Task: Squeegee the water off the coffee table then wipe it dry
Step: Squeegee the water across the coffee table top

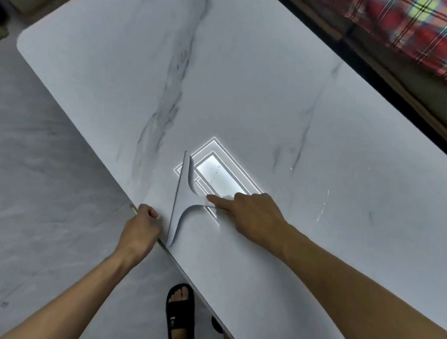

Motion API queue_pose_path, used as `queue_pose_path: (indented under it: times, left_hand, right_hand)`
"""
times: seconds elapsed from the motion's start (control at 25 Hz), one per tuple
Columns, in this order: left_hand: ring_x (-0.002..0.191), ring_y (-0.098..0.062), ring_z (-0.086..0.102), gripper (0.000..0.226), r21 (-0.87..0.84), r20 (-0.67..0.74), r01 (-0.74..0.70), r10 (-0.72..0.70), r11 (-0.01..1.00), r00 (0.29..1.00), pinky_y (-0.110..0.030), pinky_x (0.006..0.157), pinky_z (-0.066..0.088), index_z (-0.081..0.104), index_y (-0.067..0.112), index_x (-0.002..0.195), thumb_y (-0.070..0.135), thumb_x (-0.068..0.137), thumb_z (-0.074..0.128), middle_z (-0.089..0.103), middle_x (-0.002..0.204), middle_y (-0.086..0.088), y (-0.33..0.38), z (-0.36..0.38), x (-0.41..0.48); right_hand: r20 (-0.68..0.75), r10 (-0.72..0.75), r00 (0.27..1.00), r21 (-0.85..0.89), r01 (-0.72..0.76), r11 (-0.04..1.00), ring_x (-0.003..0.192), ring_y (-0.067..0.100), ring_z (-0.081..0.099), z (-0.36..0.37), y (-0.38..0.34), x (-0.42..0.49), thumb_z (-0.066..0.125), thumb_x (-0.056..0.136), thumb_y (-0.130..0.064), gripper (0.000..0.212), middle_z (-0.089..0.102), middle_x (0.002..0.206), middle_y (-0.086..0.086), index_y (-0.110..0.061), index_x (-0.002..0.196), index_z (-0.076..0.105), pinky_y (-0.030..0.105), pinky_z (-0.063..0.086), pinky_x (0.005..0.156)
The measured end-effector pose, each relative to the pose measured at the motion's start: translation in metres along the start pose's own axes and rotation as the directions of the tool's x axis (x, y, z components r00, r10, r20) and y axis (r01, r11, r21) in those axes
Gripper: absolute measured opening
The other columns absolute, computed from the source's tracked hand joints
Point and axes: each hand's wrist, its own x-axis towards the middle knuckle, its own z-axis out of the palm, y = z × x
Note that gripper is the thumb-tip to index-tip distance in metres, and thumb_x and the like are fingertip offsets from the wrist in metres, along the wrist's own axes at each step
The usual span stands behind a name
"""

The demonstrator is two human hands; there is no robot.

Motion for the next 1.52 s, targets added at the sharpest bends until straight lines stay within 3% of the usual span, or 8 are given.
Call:
queue_pose_path:
  times: [0.2,0.48,0.64,0.72,0.88,1.12,1.28,1.52]
  left_hand:
    - [0.06,-0.019,0.048,0.015,0.016,0.161,-0.088,0.084,0.996,0.983,-0.027,0.049,0.032,0.045,0.018,0.101,0.011,0.088,0.045,0.054,0.074,-0.004,0.049,0.027,-0.007]
    - [0.067,-0.016,0.052,0.008,0.025,0.342,-0.241,0.218,0.97,0.914,-0.029,0.053,0.034,0.046,0.022,0.087,0.017,0.084,0.052,0.058,0.079,0.002,0.121,0.094,-0.022]
    - [0.095,-0.032,0.054,0.02,0.168,0.207,-0.336,0.3,0.927,0.931,-0.035,0.072,0.045,0.048,0.009,0.077,0.019,0.092,0.041,0.048,0.096,-0.011,0.147,0.133,-0.025]
    - [0.11,-0.038,0.049,0.016,0.261,0.255,-0.359,0.295,0.896,0.921,-0.041,0.088,0.046,0.05,0.005,0.087,0.015,0.092,0.04,0.046,0.112,-0.018,0.149,0.143,-0.022]
    - [0.132,-0.047,0.034,0.025,0.422,0.369,-0.366,0.212,0.829,0.905,-0.042,0.092,0.042,0.047,-0.002,0.112,0.007,0.091,0.038,0.036,0.135,-0.028,0.151,0.146,-0.012]
    - [0.103,-0.037,0.054,0.019,0.477,0.243,-0.382,0.298,0.792,0.923,-0.039,0.079,0.045,0.048,0.001,0.108,0.008,0.092,0.04,0.052,0.115,-0.019,0.17,0.148,-0.018]
    - [0.105,-0.035,0.055,0.027,0.421,0.266,-0.493,0.417,0.761,0.869,-0.036,0.084,0.048,0.051,0.002,0.113,0.011,0.088,0.057,0.049,0.124,-0.018,0.198,0.158,-0.015]
    - [0.114,-0.028,0.051,0.034,0.469,0.389,-0.597,0.455,0.651,0.801,-0.033,0.091,0.045,0.049,0.001,0.119,0.014,0.088,0.057,0.044,0.131,-0.017,0.229,0.182,-0.004]
  right_hand:
    - [0.031,0.348,0.937,0.125,-0.349,0.929,0.071,0.025,0.061,0.002,0.089,-0.094,0.037,0.1,-0.031,0.054,0.055,0.081,-0.005,-0.057,0.143,0.019,0.034,0.047,0.065]
    - [0.088,0.602,0.794,0.159,-0.608,0.778,0.078,0.02,0.061,0.004,0.127,-0.228,0.018,0.103,-0.041,0.044,0.061,0.088,-0.009,-0.056,0.145,0.017,0.031,0.04,0.064]
    - [0.015,0.608,0.794,0.173,-0.601,0.781,0.078,0.025,0.062,-0.022,0.148,-0.207,0.02,0.103,-0.041,0.043,0.064,0.092,-0.004,-0.052,0.144,0.025,0.034,0.042,0.064]
    - [-0.053,0.578,0.815,0.232,-0.552,0.801,0.085,0.03,0.063,-0.034,0.155,-0.161,0.023,0.104,-0.042,0.041,0.065,0.098,0.0,-0.051,0.143,0.028,0.036,0.045,0.071]
    - [-0.013,0.509,0.861,0.239,-0.491,0.838,0.086,0.031,0.06,-0.032,0.17,-0.093,0.037,0.1,-0.022,0.054,0.062,0.104,0.006,-0.044,0.148,0.024,0.032,0.034,0.068]
    - [0.014,0.601,0.799,0.227,-0.588,0.776,0.075,0.028,0.06,0.012,0.181,-0.182,0.036,0.1,-0.022,0.06,0.062,0.092,0.003,-0.042,0.151,0.013,0.033,0.039,0.066]
    - [0.042,0.612,0.79,0.089,-0.613,0.785,0.069,0.023,0.061,0.006,0.193,-0.248,0.036,0.1,-0.028,0.057,0.061,0.083,-0.002,-0.04,0.151,0.015,0.032,0.035,0.06]
    - [-0.017,0.707,0.707,0.395,-0.645,0.654,0.104,0.039,0.058,-0.041,0.273,-0.168,0.032,0.103,-0.035,0.045,0.065,0.117,0.012,-0.038,0.147,0.029,0.041,0.044,0.085]
